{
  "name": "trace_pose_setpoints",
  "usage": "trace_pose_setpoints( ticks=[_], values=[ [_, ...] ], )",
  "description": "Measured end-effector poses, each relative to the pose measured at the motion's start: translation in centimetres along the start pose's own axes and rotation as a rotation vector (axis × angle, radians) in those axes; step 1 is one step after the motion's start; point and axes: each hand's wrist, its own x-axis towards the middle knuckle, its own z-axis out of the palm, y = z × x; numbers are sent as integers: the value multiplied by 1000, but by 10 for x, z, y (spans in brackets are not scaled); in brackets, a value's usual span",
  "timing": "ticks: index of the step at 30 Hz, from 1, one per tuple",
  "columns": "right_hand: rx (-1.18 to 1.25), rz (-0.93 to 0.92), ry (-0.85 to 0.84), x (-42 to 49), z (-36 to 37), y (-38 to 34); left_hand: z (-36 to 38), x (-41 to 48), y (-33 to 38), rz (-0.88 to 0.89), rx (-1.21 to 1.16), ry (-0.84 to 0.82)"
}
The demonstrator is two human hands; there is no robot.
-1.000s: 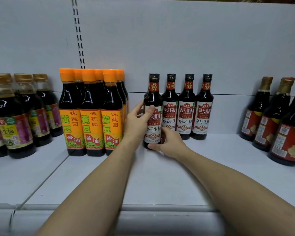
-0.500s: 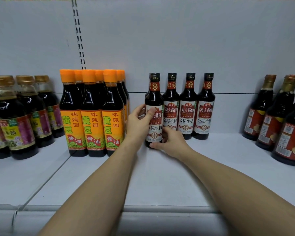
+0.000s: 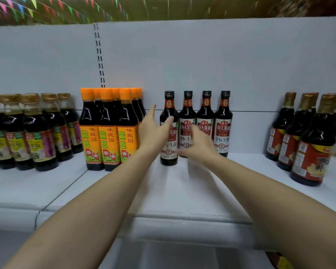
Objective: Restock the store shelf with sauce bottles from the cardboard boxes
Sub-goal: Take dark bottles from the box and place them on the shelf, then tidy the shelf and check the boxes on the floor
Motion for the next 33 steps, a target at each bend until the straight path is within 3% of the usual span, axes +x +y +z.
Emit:
trace_pose_setpoints(
  ticks=[4, 10, 14, 25, 33],
  values=[
    [-178, -170, 182, -5, -16, -14, -30, -10, 41, 259, 241, 61],
    [-197, -460, 203, -18, 6, -72, -112, -27, 36, 416, 700, 195],
    [-157, -577, 99, -41, 41, -128, -190, -49, 12, 261, 989, 227],
    [-179, -923, -223, -168, 193, -357, -492, -171, -13, -117, 1345, 391],
    [-172, -1119, -482, -311, 311, -511, -686, -303, -52, -526, 1416, 485]
  ],
)
